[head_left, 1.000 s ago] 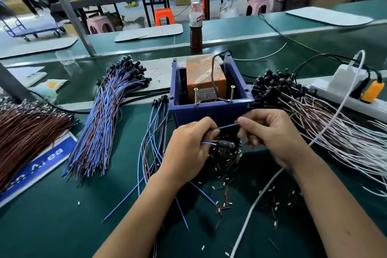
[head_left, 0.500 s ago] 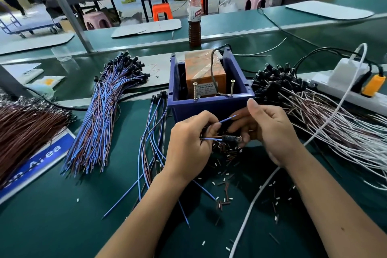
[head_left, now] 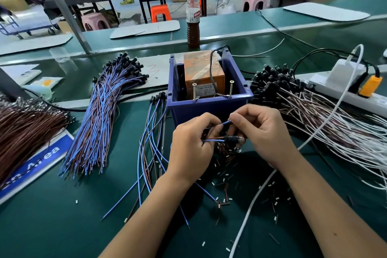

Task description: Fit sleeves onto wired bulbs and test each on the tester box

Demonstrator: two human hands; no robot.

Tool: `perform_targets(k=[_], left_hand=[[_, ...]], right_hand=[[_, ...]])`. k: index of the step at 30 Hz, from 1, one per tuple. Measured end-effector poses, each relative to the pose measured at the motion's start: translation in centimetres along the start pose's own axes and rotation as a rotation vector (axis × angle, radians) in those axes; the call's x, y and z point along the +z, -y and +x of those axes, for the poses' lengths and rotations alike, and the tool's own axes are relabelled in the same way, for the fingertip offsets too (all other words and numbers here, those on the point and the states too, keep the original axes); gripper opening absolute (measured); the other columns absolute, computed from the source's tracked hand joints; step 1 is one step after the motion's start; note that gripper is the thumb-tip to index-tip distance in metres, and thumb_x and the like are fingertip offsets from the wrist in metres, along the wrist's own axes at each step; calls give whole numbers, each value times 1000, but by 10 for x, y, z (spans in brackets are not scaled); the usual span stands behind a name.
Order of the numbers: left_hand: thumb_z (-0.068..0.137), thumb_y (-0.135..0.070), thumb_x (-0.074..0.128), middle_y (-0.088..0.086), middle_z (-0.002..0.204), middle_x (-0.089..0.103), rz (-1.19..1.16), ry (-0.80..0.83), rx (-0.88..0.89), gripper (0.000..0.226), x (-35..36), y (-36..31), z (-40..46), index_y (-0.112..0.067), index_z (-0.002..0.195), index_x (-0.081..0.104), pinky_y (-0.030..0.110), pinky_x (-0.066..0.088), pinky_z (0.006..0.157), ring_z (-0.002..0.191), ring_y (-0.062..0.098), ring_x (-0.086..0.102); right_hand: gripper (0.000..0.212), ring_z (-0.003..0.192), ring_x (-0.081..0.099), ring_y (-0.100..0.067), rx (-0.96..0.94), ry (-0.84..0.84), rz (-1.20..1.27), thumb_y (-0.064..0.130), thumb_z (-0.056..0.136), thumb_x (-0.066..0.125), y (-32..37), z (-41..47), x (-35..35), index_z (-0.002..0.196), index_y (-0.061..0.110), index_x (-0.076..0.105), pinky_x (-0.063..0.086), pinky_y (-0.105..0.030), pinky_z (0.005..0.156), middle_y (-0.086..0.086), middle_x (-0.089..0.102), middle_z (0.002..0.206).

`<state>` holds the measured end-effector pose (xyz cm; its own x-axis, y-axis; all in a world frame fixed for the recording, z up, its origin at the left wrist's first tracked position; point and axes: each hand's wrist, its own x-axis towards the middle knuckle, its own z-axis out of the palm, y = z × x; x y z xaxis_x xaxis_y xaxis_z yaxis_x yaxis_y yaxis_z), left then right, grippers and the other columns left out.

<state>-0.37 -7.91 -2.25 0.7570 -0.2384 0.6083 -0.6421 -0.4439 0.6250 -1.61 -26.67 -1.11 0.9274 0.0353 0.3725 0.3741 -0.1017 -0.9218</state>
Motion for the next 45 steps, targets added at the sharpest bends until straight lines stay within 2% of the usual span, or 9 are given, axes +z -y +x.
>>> perform_targets(k=[12, 16, 19, 23, 26, 33, 40, 42, 45], left_hand=[[98, -15, 68, -10, 72, 60, 5, 30, -19, 15, -2, -1, 1, -22, 85, 64, 37, 46, 59, 67, 15, 58], [97, -13, 68, -15, 67, 55, 1, -3, -33, 18, -6, 2, 0, -21, 82, 63, 29, 40, 55, 60, 12, 53], [98, -14, 68, -16, 66, 55, -79, -68, -66, 15, -7, -2, 0, -18, 83, 65, 20, 36, 55, 58, 8, 52], [99, -11, 68, -7, 72, 65, -231, -139, -92, 14, -6, -9, 1, -13, 86, 68, 25, 49, 59, 64, 11, 62], [100, -9, 67, -4, 73, 68, -341, -126, -122, 15, -4, -15, 1, -12, 85, 69, 35, 56, 61, 67, 16, 68], [98, -4, 68, 7, 73, 73, -487, -39, -192, 13, -7, -18, 2, -2, 86, 70, 44, 61, 68, 70, 26, 73], [100, -8, 66, 9, 76, 74, -450, -101, -187, 14, -6, -20, 2, -5, 86, 68, 50, 61, 69, 73, 27, 75], [102, -11, 63, 4, 75, 75, -387, -213, -165, 18, -5, -21, 0, -11, 85, 64, 36, 60, 67, 72, 20, 75], [105, -13, 60, -7, 75, 75, -239, -407, -146, 23, -7, -21, 0, -18, 83, 60, 10, 41, 55, 56, 4, 64]], right_hand=[[18, 60, 63, -15, -204, -123, -393, 22, 106, 60, 0, -5, 11, 89, 19, 65, 49, -29, 55, 7, 64, 69], [25, 46, 56, -17, -163, -318, -292, 22, 111, 48, 1, -2, -1, 89, 17, 58, 47, -36, 42, 6, 59, 66], [22, 45, 56, -17, -152, -307, -286, 19, 107, 56, 2, -2, -9, 86, 19, 63, 46, -33, 42, 1, 62, 67], [6, 56, 63, -8, -147, -118, -215, 10, 97, 73, 5, -5, 6, 96, 15, 74, 47, -15, 55, 5, 69, 72], [14, 51, 60, -8, -68, -41, 28, 12, 93, 76, 7, -8, 19, 106, 15, 79, 48, -21, 48, -3, 72, 75], [11, 47, 50, -20, 44, -107, 287, 24, 85, 78, 9, -8, 29, 93, 18, 83, 40, -24, 39, -10, 71, 68], [8, 44, 48, -8, 60, -141, 375, 27, 84, 76, 12, -8, 29, 85, 20, 79, 38, -22, 38, -2, 63, 61], [13, 46, 42, -12, 49, -164, 399, 24, 93, 69, 12, -7, 25, 93, 11, 70, 39, -25, 39, -8, 62, 72], [14, 43, 38, -16, 28, -162, 441, 16, 107, 51, 13, -5, 24, 99, 5, 51, 39, -25, 39, -18, 72, 97]])
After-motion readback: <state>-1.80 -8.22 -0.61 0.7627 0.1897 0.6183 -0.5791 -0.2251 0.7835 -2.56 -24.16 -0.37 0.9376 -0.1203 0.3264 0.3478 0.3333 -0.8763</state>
